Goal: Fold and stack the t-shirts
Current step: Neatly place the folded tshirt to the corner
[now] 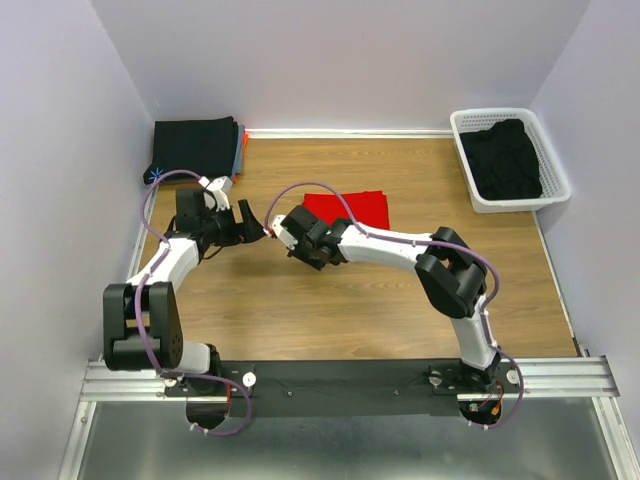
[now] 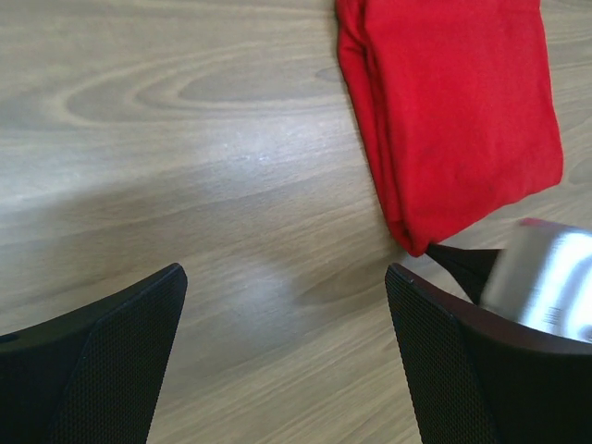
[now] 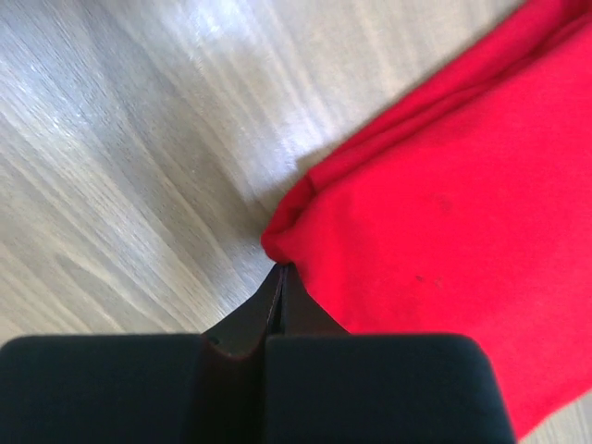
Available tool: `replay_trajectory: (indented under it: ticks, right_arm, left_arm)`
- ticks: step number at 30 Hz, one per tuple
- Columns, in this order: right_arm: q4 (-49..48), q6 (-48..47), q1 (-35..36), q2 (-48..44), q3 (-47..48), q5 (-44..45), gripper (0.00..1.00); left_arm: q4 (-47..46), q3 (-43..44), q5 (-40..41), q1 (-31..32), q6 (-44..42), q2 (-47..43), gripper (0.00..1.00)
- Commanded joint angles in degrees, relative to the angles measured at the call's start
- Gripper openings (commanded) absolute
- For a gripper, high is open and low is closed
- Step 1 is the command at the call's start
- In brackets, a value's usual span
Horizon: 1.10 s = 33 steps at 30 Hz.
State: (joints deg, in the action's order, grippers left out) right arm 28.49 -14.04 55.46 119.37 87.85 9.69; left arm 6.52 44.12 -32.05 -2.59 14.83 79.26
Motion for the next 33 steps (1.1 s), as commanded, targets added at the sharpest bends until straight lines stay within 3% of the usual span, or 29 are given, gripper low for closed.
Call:
replay_trajectory:
  ticks: [1, 11, 18, 21, 27, 33]
  right_arm:
    - [-1.07, -0.99, -0.44, -5.02, 1.44, -1.34, 0.01]
    - [-1.07, -1.95, -0.71, -6.61, 1.88, -2.05, 0.01]
    - [-0.98, -1.51, -0.79, -6.52, 2.76, -3.27, 0.01]
    - [-1.07, -2.47, -0.79, -5.38, 1.89, -3.01, 0.37]
    - [-1.59, -0.64, -0.71, -1.25, 2.76, -3.89, 0.48]
    - [-2.91, 0.07, -0.79, 1.91, 3.73, -4.51, 0.49]
  left_arm:
    - [-5.11, -0.87, -5.03, -0.49, 5.47, 2.47, 0.96]
    - [-11.79, -4.48, -7.58, 0.39, 13.19, 4.41, 0.96]
    - [-19.26, -4.22, -6.97, 5.84, 21.01, 9.59, 0.97]
    - [-19.01, -2.9, -6.53, 5.75, 21.56, 12.57, 0.96]
    - [-18.48, -3.07, -3.72, 4.0, 20.94, 12.23, 0.97]
    - [-18.13, -3.16, -3.45, 3.47, 20.5, 12.05, 0.97]
